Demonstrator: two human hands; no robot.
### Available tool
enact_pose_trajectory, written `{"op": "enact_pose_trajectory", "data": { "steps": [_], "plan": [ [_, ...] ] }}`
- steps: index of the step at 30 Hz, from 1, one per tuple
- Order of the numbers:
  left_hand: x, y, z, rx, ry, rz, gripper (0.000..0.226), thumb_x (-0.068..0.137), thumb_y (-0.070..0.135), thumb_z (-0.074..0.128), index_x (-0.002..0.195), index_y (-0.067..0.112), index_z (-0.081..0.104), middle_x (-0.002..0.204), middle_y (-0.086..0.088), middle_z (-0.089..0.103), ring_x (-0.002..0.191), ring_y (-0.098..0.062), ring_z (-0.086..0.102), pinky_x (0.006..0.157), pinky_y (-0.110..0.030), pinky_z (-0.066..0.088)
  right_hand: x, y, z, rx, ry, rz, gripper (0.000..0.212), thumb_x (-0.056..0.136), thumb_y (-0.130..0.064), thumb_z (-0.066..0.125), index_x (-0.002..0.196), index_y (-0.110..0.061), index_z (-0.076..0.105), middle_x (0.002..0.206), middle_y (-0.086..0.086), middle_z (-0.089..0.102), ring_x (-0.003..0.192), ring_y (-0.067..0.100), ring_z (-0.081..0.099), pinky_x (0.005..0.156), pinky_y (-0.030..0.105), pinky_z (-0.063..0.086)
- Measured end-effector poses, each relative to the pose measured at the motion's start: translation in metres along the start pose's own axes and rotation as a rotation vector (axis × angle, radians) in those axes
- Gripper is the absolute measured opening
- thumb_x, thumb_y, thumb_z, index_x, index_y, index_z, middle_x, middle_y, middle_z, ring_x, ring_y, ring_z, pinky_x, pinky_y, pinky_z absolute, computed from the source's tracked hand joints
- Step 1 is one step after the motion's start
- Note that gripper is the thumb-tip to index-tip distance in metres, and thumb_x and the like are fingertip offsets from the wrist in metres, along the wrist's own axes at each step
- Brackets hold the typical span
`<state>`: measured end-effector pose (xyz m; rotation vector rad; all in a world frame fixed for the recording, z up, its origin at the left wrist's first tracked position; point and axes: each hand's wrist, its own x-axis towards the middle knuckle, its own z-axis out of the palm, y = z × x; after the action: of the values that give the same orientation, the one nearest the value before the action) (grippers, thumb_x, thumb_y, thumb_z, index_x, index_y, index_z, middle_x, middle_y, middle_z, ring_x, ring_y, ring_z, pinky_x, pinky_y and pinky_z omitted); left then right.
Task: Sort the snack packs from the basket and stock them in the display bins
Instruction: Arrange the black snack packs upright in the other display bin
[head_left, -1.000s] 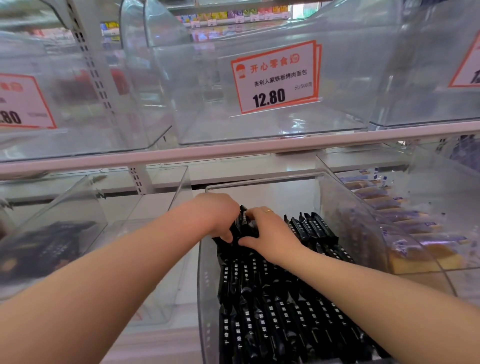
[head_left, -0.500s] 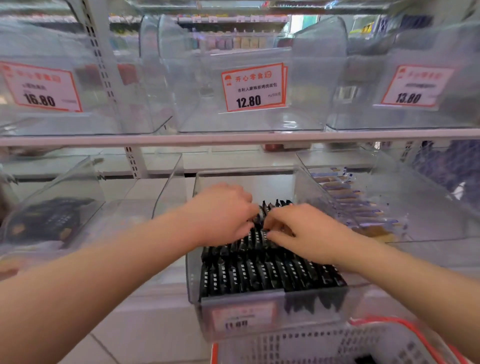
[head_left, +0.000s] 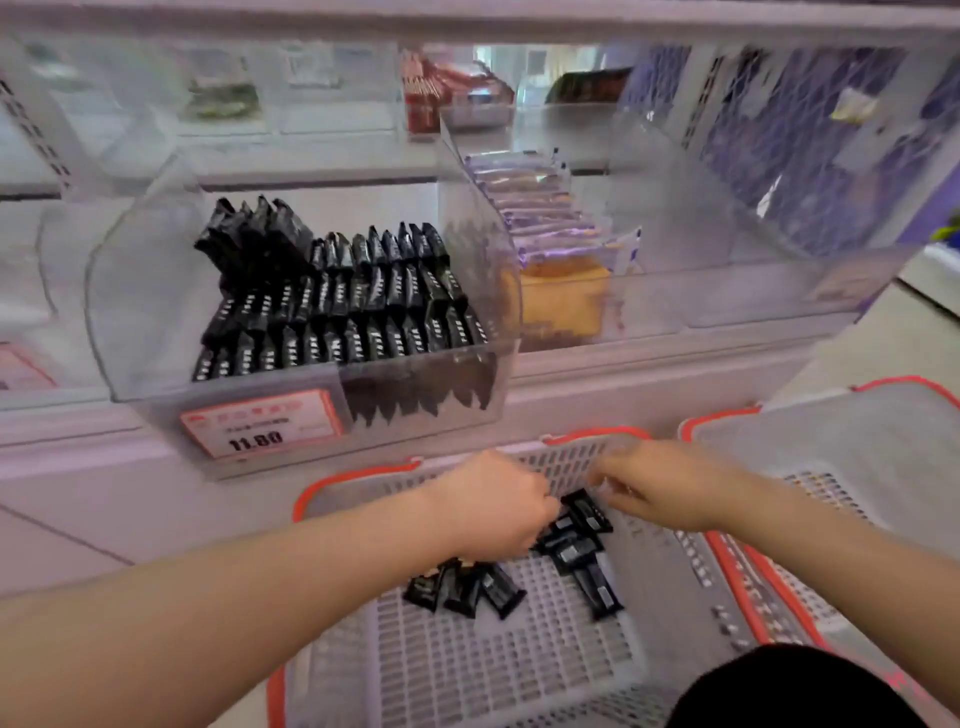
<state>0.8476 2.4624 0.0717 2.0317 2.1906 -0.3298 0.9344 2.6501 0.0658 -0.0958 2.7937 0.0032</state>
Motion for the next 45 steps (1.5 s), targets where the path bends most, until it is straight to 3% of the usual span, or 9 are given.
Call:
{"op": "enact_pose_trajectory", "data": {
  "steps": [12, 18, 24, 28, 31, 34, 36, 39, 45],
  "plan": [
    [0.079, 0.036, 0.209, -0.513, -0.696, -0.327, 0.025, 0.097, 0.019, 0.037, 0.107, 0.004, 0.055, 0.092, -0.012, 0.053, 0.072, -0.024, 0.046, 0.064, -0.037, 0.04, 0.041, 0.054, 0.205, 0.284, -0.438, 0.245, 0.015, 0.093, -0.01, 0.04, 0.103, -0.011, 0.051, 0.115, 0.017, 0.058, 0.103, 0.03, 0.057, 0.082, 0.036, 0.046],
    [0.082, 0.041, 0.265, -0.416, -0.656, -0.361, 0.039, 0.095, 0.016, 0.041, 0.134, 0.011, 0.039, 0.135, -0.009, 0.04, 0.11, -0.028, 0.048, 0.085, -0.04, 0.046, 0.078, 0.026, 0.274, 0.3, -0.553, 0.577, 0.045, 0.097, -0.007, 0.031, 0.141, 0.0, 0.026, 0.144, 0.022, 0.032, 0.13, 0.039, 0.037, 0.103, 0.048, 0.035],
    [0.093, 0.034, 0.297, -0.205, -0.534, -0.181, 0.066, 0.091, 0.004, 0.046, 0.147, 0.008, 0.011, 0.154, -0.011, 0.011, 0.141, -0.027, 0.014, 0.111, -0.038, 0.021, 0.08, 0.003, 0.299, 0.212, -0.319, 0.651, 0.05, 0.087, -0.006, 0.031, 0.135, 0.002, 0.042, 0.12, 0.017, 0.06, 0.1, 0.03, 0.065, 0.08, 0.039, 0.055],
    [0.097, 0.033, 0.311, -0.102, -0.468, -0.111, 0.059, 0.095, 0.006, 0.038, 0.147, 0.003, 0.009, 0.154, -0.016, 0.014, 0.143, -0.026, 0.014, 0.116, -0.037, 0.011, 0.073, 0.013, 0.311, 0.682, -0.281, 0.587, 0.047, 0.09, -0.016, 0.053, 0.129, 0.001, 0.033, 0.117, 0.017, 0.053, 0.099, 0.029, 0.057, 0.073, 0.029, 0.043],
    [0.098, 0.034, 0.312, 0.004, -0.339, -0.016, 0.058, 0.076, 0.027, 0.071, 0.129, 0.012, 0.054, 0.127, -0.006, 0.06, 0.12, -0.017, 0.054, 0.104, -0.029, 0.038, 0.074, 0.019, 0.288, 1.401, -0.453, 0.879, 0.026, 0.086, -0.02, 0.055, 0.106, -0.006, 0.048, 0.084, 0.01, 0.056, 0.072, 0.022, 0.055, 0.065, 0.028, 0.042],
    [0.108, 0.031, 0.31, -0.105, -0.175, 0.016, 0.056, 0.047, 0.024, 0.089, 0.1, 0.014, 0.073, 0.096, -0.001, 0.071, 0.093, -0.014, 0.068, 0.084, -0.023, 0.053, 0.072, 0.026, 0.267, 1.786, -0.515, 1.151, 0.029, 0.09, -0.007, 0.045, 0.119, -0.006, 0.043, 0.108, 0.018, 0.056, 0.09, 0.032, 0.057, 0.077, 0.041, 0.051],
    [0.116, 0.029, 0.304, -0.18, -0.168, -0.037, 0.061, 0.06, 0.025, 0.083, 0.116, 0.008, 0.063, 0.111, -0.007, 0.064, 0.104, -0.018, 0.061, 0.089, -0.025, 0.049, 0.067, 0.029, 0.26, 1.863, -0.474, 1.209, 0.028, 0.093, -0.002, 0.039, 0.121, -0.002, 0.044, 0.113, 0.023, 0.056, 0.095, 0.036, 0.056, 0.078, 0.042, 0.049],
    [0.124, 0.036, 0.297, -0.757, -0.138, -0.328, 0.057, 0.089, 0.03, 0.056, 0.139, 0.011, 0.036, 0.13, -0.004, 0.045, 0.119, -0.018, 0.045, 0.096, -0.026, 0.04, 0.055, 0.032, 0.255, 2.112, -0.276, 1.215, 0.029, 0.09, -0.004, 0.041, 0.118, -0.002, 0.051, 0.112, 0.024, 0.057, 0.092, 0.032, 0.055, 0.07, 0.039, 0.047],
    [0.12, 0.054, 0.265, -2.576, 0.256, -1.256, 0.027, 0.096, 0.024, 0.042, 0.11, 0.008, 0.059, 0.095, -0.008, 0.067, 0.078, -0.016, 0.068, 0.071, -0.029, 0.05, 0.048, 0.036, 0.254, 2.335, -0.048, 1.109, 0.018, 0.086, -0.008, 0.052, 0.103, -0.007, 0.059, 0.083, 0.008, 0.068, 0.075, 0.021, 0.064, 0.062, 0.031, 0.05]
  ]
}}
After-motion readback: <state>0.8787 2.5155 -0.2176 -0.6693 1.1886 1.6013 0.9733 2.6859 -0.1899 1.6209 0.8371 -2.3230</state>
